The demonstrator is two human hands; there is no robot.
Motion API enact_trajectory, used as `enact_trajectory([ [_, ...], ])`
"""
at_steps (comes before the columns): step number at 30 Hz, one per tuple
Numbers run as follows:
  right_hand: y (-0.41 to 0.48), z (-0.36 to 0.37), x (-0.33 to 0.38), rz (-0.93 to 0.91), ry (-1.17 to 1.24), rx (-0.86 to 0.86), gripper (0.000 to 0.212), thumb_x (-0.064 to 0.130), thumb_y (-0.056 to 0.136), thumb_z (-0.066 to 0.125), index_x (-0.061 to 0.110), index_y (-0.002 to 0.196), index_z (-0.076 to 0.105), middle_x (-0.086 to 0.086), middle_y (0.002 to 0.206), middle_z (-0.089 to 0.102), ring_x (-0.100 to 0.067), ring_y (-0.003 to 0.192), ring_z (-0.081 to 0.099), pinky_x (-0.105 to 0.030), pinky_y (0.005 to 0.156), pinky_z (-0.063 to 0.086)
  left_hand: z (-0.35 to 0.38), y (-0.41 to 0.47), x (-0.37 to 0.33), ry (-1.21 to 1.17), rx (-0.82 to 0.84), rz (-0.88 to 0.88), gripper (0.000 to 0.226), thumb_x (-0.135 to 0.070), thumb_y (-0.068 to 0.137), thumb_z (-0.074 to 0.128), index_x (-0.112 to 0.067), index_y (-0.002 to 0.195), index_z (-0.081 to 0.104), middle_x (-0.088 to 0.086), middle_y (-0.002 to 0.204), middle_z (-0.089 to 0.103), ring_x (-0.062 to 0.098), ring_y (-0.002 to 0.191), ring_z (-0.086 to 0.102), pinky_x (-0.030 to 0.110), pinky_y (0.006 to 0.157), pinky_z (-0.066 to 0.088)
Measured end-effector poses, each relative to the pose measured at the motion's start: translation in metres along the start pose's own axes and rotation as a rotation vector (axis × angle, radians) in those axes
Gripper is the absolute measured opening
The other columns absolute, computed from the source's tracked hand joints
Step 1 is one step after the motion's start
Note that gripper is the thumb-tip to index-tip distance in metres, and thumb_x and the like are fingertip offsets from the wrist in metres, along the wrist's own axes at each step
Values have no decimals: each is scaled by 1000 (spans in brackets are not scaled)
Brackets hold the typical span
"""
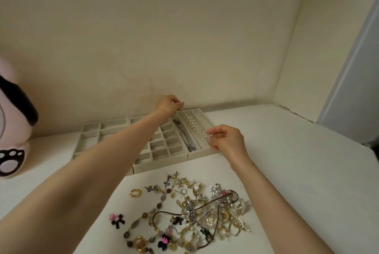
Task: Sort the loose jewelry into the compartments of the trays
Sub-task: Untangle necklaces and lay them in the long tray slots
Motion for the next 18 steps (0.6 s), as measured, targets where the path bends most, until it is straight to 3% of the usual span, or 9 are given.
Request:
enact_trajectory([
  [3,1,5,2,-70,-106,3,20,-4,77,68,13,87,71,7,73,60,-6,70,58,-9,64,46,11,9,8,71,7,-19,20,-25,85,66,-17,70,57,0,76,59,16,74,53,27,70,42],
  [6,2,10,6,-136,-198,9,20,-1,79,67,14,92,72,12,76,61,4,72,56,1,65,40,17,16,14,156,-5,-9,15,-28,85,66,-15,80,60,7,86,65,19,76,55,27,68,41],
  [11,1,15,11,-170,-257,22,20,1,82,63,15,92,74,3,86,70,-7,81,63,-10,76,44,19,17,14,290,-30,27,13,-29,87,62,-15,86,61,8,97,67,25,92,61,34,81,50],
  [18,-1,15,14,-192,-258,31,21,1,85,60,16,88,74,0,87,72,-6,80,63,0,70,41,14,10,11,294,-24,59,15,-25,88,60,-12,94,63,7,100,66,24,93,61,33,80,48],
])
Point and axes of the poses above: each hand's wrist, its own y-axis towards the middle knuckle, its own z-axis out of the palm, x = y × z, the point moved 7 cm from there along y, towards the middle knuckle
